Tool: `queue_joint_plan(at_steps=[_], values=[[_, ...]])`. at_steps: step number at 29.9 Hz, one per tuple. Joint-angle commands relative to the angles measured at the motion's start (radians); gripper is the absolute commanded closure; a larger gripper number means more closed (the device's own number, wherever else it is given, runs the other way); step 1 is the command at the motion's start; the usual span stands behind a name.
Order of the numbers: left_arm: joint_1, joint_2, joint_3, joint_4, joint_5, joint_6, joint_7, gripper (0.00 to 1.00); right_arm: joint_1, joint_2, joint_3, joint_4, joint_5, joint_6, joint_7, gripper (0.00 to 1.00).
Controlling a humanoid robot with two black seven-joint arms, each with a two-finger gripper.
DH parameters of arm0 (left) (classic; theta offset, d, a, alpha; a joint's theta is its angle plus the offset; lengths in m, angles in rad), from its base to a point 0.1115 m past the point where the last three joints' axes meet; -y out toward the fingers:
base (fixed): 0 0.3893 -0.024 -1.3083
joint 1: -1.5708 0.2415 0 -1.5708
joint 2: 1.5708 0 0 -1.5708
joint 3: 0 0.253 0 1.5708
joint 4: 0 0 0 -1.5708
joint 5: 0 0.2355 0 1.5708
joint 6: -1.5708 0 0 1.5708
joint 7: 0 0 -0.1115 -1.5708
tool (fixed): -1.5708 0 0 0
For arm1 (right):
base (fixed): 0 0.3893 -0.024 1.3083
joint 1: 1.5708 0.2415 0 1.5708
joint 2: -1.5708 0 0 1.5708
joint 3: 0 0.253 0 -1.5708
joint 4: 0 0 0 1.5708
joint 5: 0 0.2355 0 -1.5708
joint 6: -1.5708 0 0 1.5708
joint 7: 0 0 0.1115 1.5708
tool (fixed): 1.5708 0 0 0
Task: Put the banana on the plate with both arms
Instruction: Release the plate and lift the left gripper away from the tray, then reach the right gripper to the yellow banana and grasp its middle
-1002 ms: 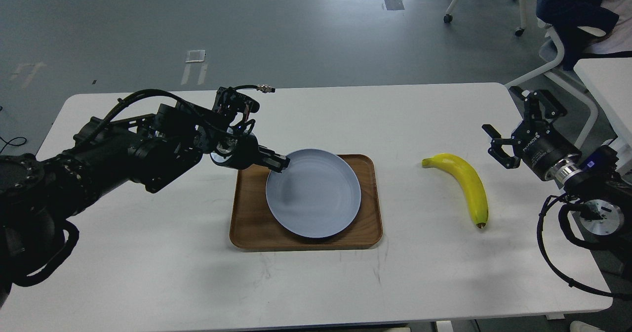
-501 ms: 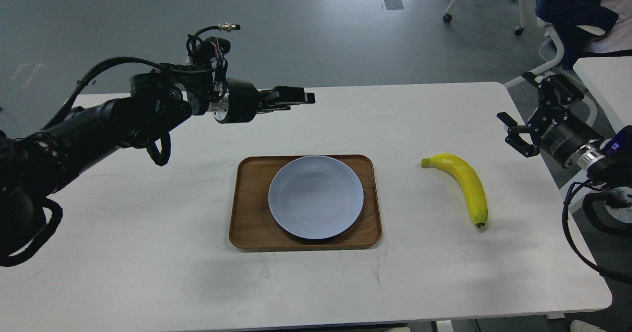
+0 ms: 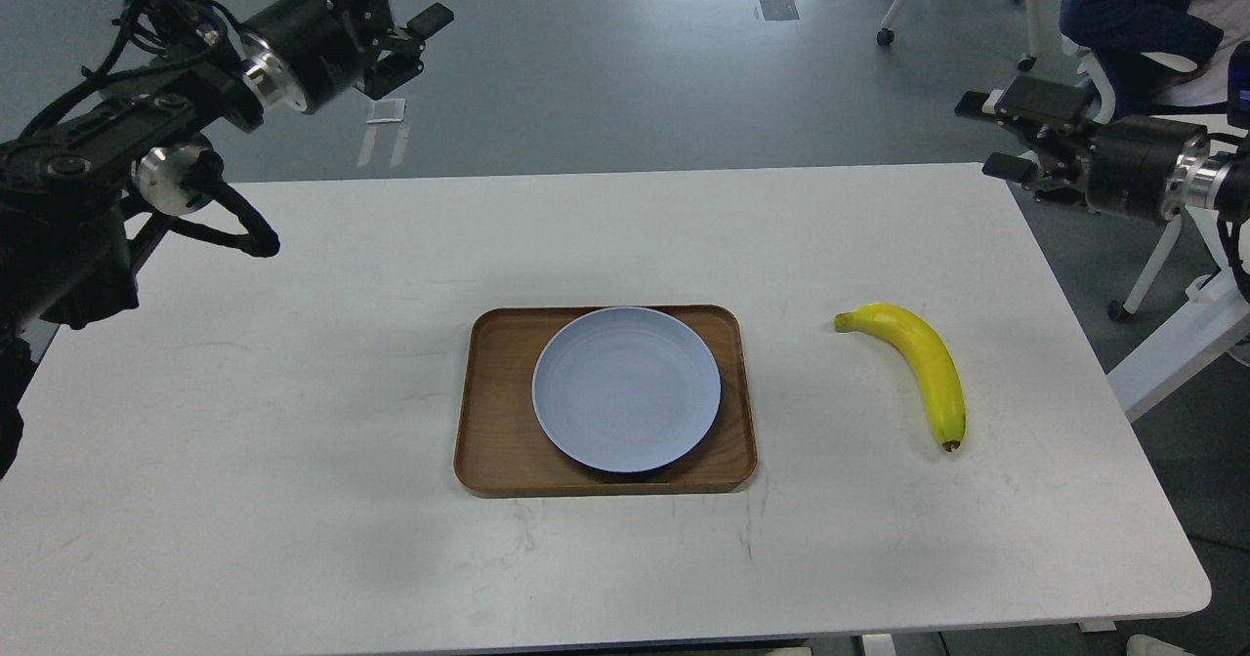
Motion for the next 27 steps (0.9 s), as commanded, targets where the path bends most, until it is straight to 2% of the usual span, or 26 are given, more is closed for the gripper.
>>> queue_joint_plan(at_steps=[1,4,9,27], values=[[0.042,0.022,-0.063,0.000,0.000,0.000,0.000,0.02,0.055,0.042,-0.125,0.000,-0.165,0.000,0.000,0.00],[0.072,0.025,-0.090,0.000,0.000,0.000,0.000,0.02,0.058,0.063,-0.238,-0.002,-0.316,0.000,0.000,0.00],[0.086,0.025,-0.094,0.000,-0.001,0.000,0.000,0.02,0.058,0.083,-0.303,-0.020,-0.395,0.000,0.000,0.00],[0.091,0.003,-0.100,0.000,-0.010,0.000,0.000,0.02,-0.011,0.266,-0.380,-0.185,-0.391,0.000,0.000,0.00]])
